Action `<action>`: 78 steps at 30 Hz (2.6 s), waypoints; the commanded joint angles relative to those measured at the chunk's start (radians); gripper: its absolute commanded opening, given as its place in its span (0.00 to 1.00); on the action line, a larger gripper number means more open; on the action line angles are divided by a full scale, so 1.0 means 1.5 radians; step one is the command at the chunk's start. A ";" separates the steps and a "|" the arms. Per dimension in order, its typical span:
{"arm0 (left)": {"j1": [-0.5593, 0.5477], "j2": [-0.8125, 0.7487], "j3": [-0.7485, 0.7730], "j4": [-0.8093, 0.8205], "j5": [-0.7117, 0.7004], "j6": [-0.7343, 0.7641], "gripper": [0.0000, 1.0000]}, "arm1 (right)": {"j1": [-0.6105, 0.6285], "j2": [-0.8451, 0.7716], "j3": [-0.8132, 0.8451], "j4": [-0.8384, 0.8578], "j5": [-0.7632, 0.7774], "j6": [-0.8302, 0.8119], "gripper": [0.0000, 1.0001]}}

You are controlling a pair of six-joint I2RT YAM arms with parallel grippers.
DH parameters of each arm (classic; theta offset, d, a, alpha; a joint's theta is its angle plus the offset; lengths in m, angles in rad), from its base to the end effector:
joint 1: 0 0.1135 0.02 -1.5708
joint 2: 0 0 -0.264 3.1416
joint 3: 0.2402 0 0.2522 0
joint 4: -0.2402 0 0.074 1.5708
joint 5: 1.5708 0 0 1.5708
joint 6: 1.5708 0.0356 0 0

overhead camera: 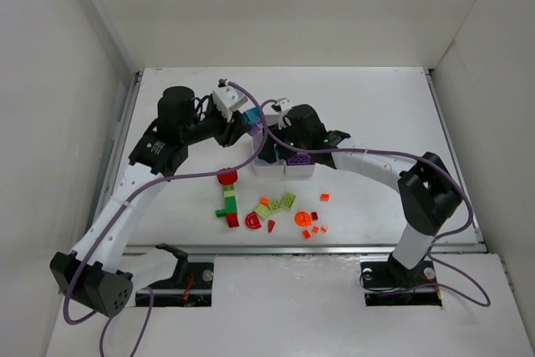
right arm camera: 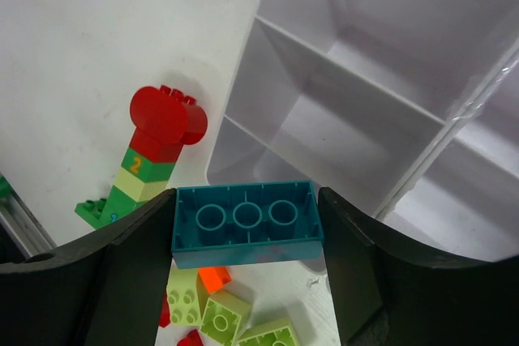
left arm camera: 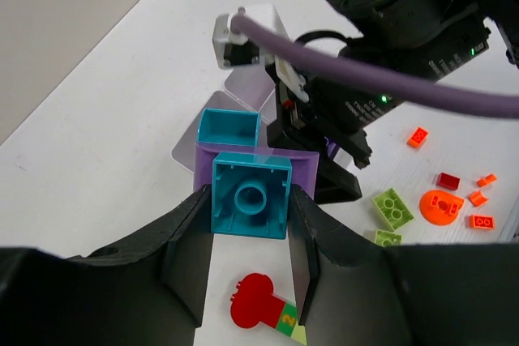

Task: Sort the legos into containers by color

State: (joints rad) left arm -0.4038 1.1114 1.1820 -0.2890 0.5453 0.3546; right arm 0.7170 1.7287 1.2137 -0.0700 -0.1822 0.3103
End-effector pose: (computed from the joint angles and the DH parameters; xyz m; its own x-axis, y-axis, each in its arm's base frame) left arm 0.2181 -0.1133 0.4046 0.0915 0.2837 -0.9545 0.8209 0.5212 0.2336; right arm 0.2936 0.2645 0.2456 -0.6285 -0.1495 -0.7633 -0.5967 0.7222 0.3498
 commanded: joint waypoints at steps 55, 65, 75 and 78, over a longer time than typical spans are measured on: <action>-0.027 0.144 0.172 -0.244 0.504 0.285 0.00 | 0.015 -0.394 -0.127 0.050 -0.136 -0.494 0.96; -0.027 0.144 0.166 -0.244 0.498 0.285 0.00 | 0.015 -0.360 -0.115 0.083 -0.146 -0.440 0.06; -0.027 0.138 0.154 -0.244 0.491 0.291 0.00 | 0.015 -0.385 -0.136 0.083 -0.128 -0.445 0.82; -0.027 0.138 0.154 -0.244 0.491 0.291 0.00 | 0.015 -0.392 -0.136 0.083 -0.110 -0.451 0.82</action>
State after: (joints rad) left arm -0.4397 1.3437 1.4014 -0.6426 1.2411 0.7918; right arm 0.7345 1.1736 0.9802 -0.0166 -0.3733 -0.3538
